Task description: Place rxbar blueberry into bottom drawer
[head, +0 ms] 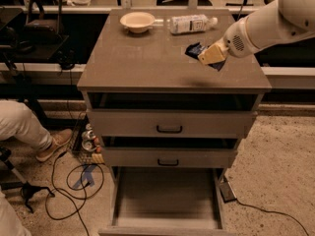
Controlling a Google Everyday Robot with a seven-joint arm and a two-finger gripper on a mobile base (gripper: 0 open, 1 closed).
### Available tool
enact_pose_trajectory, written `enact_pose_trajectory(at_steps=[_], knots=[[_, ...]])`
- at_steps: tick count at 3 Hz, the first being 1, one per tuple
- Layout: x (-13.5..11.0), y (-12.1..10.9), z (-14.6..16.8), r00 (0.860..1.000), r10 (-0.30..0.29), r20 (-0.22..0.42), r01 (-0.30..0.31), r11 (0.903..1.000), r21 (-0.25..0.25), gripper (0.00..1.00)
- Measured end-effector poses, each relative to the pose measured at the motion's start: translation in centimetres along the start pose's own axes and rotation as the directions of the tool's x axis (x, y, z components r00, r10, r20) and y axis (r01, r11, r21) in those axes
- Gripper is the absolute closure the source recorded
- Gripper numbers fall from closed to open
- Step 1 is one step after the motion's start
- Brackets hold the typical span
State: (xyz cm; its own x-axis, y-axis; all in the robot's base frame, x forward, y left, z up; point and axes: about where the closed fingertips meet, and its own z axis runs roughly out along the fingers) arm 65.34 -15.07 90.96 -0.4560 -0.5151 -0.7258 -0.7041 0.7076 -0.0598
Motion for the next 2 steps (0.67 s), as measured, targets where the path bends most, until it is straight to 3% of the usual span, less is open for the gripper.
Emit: enact_pose_trajectory(at_steps=[2], knots=[[1.2, 1.4, -1.1, 0.999, -0.02, 0.032, 0.021, 0.9997, -0.016, 1.0]])
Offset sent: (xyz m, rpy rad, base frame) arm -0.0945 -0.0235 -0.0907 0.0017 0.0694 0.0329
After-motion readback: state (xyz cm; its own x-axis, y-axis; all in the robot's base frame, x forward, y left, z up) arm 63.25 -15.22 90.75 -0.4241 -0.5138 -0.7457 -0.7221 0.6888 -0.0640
